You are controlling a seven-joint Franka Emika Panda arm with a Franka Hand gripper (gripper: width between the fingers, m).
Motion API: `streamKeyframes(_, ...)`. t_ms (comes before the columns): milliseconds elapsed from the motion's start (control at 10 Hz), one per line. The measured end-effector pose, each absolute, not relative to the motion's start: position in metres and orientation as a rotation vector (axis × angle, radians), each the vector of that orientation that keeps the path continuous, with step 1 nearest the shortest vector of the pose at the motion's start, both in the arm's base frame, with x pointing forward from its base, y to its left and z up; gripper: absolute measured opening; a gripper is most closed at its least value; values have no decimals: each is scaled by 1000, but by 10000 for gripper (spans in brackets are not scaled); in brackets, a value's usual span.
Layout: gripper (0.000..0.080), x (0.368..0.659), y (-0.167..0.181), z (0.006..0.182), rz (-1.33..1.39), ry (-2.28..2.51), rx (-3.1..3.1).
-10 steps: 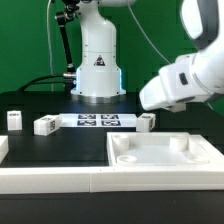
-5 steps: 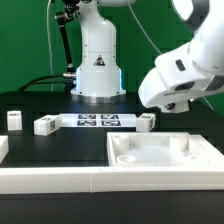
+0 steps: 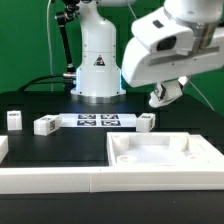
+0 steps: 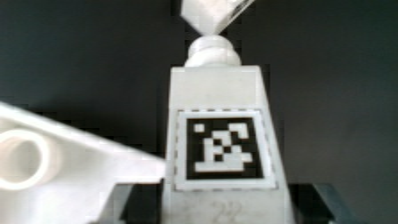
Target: Assemble square table
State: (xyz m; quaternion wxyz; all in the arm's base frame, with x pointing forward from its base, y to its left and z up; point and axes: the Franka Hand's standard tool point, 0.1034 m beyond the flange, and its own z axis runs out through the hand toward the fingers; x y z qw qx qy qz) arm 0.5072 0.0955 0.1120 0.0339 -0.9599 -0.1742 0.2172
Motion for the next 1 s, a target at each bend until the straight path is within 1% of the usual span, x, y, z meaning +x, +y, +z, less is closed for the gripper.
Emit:
streamKeyframes(100,291,517,96,110,472,-518,-2988)
streamKeyframes(200,291,513,93,110,379,-513,-3004)
streamKeyframes(300,291,514,92,109,285,-511,-3015)
streamKeyframes(500,291,522,90,108,74,-503,-3028)
streamKeyframes(600,291,525,89,110,25,-500,-3031)
streamKeyframes(700,291,538,89,114,-114,-493,-3029)
streamKeyframes(800,291,539,89,112,-239,-491,-3029)
streamKeyframes(900,291,537,87,109,-301,-503,-3026)
streamKeyframes(1000,291,542,83,111,-442,-507,-3017)
